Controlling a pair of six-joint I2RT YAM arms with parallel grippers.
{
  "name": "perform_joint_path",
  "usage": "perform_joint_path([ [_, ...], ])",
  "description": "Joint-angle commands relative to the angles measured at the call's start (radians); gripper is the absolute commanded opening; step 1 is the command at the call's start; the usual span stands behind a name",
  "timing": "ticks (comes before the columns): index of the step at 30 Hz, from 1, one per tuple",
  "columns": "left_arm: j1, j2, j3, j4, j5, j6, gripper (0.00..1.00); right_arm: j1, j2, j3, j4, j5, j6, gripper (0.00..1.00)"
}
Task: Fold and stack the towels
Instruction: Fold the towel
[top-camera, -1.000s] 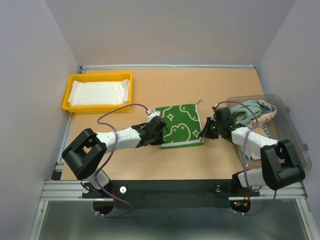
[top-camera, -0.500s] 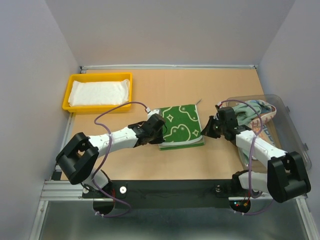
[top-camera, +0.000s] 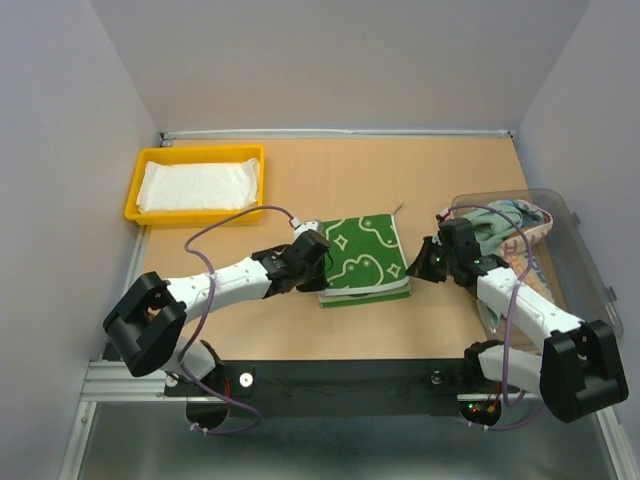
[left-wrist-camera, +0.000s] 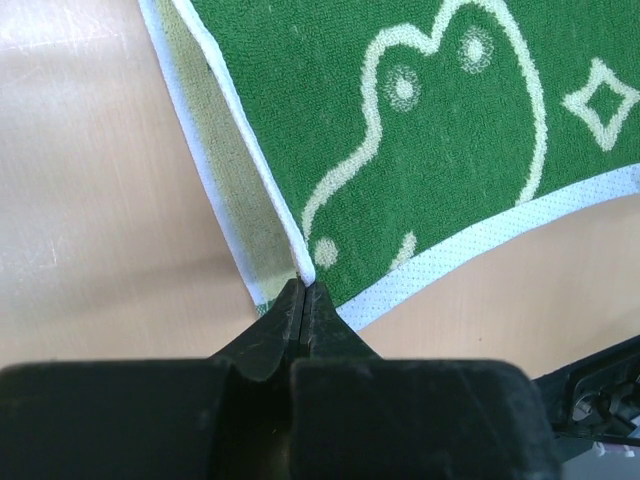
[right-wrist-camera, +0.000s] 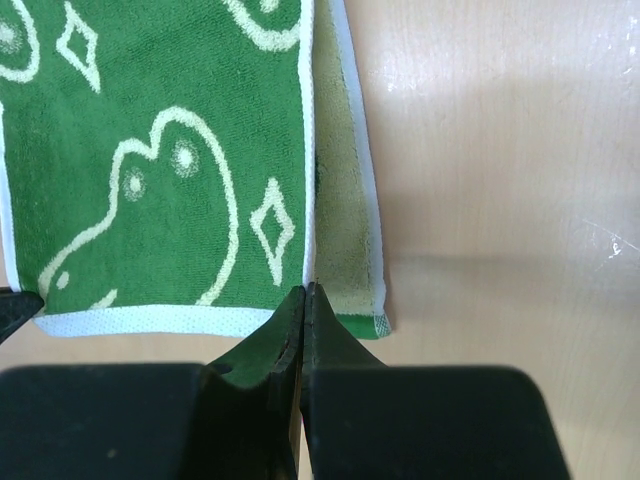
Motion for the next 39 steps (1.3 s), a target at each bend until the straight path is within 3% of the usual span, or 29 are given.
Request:
perform_joint_path([
  [1,-0.007,-0.033,0.063,-0.051,-0.019,0.004,0.0,0.006,-0.02,0.074,-0.032,0.016,-0.003,0.01],
  [13,-0.03,-0.109,0.01,-0.073,0.002,-0.045,0.0,0.006,-0.113,0.054,-0.129,-0.001,0.013,0.01],
  [24,-0.032,0.029,-0.088,0.044,0.041,-0.05,0.05,0.006,0.011,-0.052,-0.049,0.024,0.027,0.05],
  [28,-0.032,0.029,-0.093,0.041,0.012,-0.048,0.33,0.006,-0.004,-0.073,-0.049,0.047,0.017,0.19],
  [29,-0.033,0.023,-0.091,0.033,0.0,-0.048,0.53,0.006,-0.015,-0.072,-0.049,0.053,0.012,0.3],
  [32,-0.033,-0.02,-0.072,-0.01,-0.03,-0.047,0.78,0.006,-0.069,-0.043,-0.06,0.068,0.003,0.49],
  [37,-0.023,-0.115,0.014,-0.059,-0.131,-0.009,0.8,0.006,-0.06,0.103,-0.04,0.087,-0.066,0.52],
  [39,0.025,-0.106,0.037,-0.021,-0.137,0.025,0.77,0.006,0.015,0.149,-0.005,0.055,-0.12,0.51],
])
